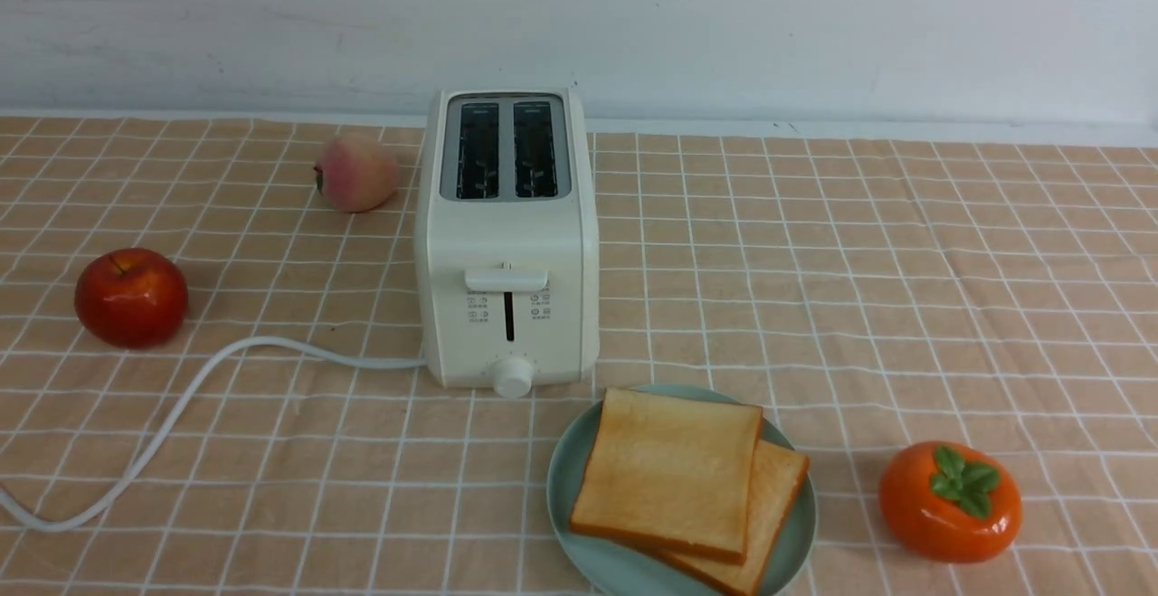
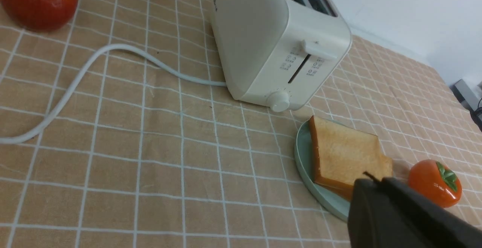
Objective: Take toasted bread from bread machine on light coffee tablecloth place on plate.
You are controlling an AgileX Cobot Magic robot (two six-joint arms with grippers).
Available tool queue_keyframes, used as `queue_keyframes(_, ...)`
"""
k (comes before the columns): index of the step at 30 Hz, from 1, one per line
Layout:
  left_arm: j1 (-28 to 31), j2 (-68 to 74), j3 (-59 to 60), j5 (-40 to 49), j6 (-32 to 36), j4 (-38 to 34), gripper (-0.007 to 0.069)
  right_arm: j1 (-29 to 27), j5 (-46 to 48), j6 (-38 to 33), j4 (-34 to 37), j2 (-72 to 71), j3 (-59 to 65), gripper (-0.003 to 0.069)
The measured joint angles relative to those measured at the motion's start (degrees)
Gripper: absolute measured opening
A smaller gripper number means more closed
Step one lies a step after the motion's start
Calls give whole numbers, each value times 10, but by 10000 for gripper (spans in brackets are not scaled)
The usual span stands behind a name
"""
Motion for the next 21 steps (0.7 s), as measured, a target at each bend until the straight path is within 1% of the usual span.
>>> queue_keyframes(2, 0, 0, 28, -46, 18, 22, -13, 0, 0, 0, 0, 0, 0, 5)
queue_keyframes(4, 0, 0, 72, -117, 29, 54, -13, 0, 0, 0, 0, 0, 0, 6)
queue_keyframes(5, 0, 0, 77, -125, 30, 58, -13, 0, 0, 0, 0, 0, 0, 7)
queue_keyframes(7, 1, -2, 141, -225, 32, 98, -11, 0, 0, 1, 0, 0, 0, 12)
queue_keyframes(8, 1, -12, 166, -256, 32, 110, -10, 0, 0, 1, 0, 0, 0, 13)
queue_keyframes(9, 1, -15, 170, -256, 32, 110, -10, 0, 0, 1, 0, 0, 0, 14)
queue_keyframes(11, 1, -60, 227, -276, 32, 122, -6, 0, 0, 1, 0, 0, 0, 17)
queue_keyframes(12, 1, -62, 227, -276, 32, 123, -6, 0, 0, 1, 0, 0, 0, 17)
queue_keyframes(13, 1, -71, 252, -274, 32, 123, -3, 0, -1, 1, 0, 0, 0, 19)
queue_keyframes(18, 19, -73, 289, -235, 33, 122, 0, 0, -1, 1, -2, 0, 0, 23)
queue_keyframes(20, 44, -73, 293, -203, 39, 122, 1, 0, -2, 1, -3, 0, 0, 27)
queue_keyframes(21, 46, -73, 293, -202, 39, 122, 1, 0, -2, 1, -3, 0, 0, 27)
